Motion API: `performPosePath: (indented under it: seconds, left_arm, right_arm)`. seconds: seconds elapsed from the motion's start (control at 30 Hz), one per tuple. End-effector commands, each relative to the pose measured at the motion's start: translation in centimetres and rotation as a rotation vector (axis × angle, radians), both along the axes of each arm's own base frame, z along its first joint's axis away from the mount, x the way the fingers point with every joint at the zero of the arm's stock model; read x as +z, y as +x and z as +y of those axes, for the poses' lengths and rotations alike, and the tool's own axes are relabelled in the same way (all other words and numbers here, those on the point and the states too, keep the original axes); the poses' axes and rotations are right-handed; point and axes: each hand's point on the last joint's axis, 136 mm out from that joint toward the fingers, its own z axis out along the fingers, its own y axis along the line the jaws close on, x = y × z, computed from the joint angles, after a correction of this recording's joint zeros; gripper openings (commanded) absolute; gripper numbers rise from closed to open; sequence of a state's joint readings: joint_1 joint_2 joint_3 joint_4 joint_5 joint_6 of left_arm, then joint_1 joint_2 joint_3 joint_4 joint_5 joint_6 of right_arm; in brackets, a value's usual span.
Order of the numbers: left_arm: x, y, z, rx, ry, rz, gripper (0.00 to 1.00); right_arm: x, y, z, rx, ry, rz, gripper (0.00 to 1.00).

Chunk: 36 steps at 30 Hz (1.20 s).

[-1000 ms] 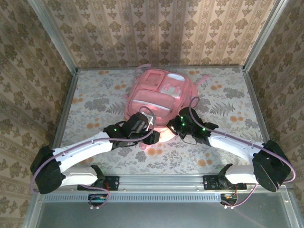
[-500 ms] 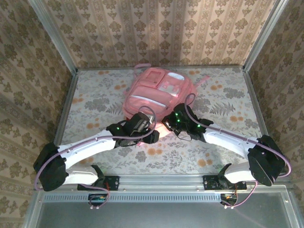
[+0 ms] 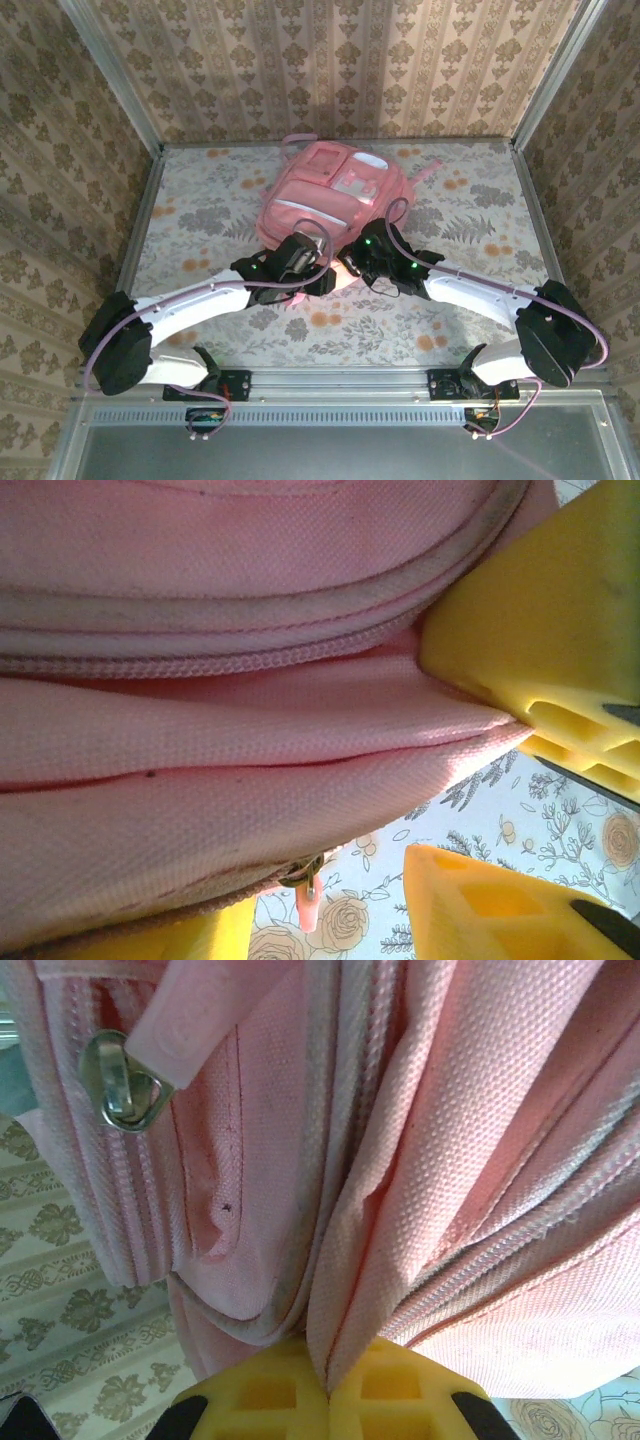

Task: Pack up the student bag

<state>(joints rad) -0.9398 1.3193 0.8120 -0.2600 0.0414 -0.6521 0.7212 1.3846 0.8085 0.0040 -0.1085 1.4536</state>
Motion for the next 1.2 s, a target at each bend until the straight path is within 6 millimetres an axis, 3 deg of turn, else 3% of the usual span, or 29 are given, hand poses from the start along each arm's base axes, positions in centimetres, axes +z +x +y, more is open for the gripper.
performPosePath:
  seconds: [0.0, 0.53, 0.7, 0.87, 1.17]
  left_arm:
    - [-0.7, 0.3, 0.6, 0.034, 0.013, 0.000, 0.44]
    - [-3.0, 1.7, 1.2, 0.085, 0.121, -0.001, 0.11]
    - [-2.6, 1.4, 2.0, 0.091, 0.145, -0.009, 0.00]
    - [-1.8, 0.4, 3.4, 0.074, 0.156, -0.004, 0.00]
    - [-2.7, -1.3, 4.9, 0.035, 0.167, 0.115, 0.00]
  right_arm:
    - [3.8, 2.2, 2.0, -0.020, 0.110, -0.096, 0.00]
    - [4.3, 2.5, 2.2, -0.031, 0.133, -0.096, 0.00]
    - [3.2, 2.1, 1.3, -0.025, 0.061, -0.102, 0.00]
    - [1.7, 1.9, 0.0, -0.012, -0.066, -0.113, 0.00]
    - [0.2, 1.9, -1.3, 0.036, -0.218, -0.132, 0.00]
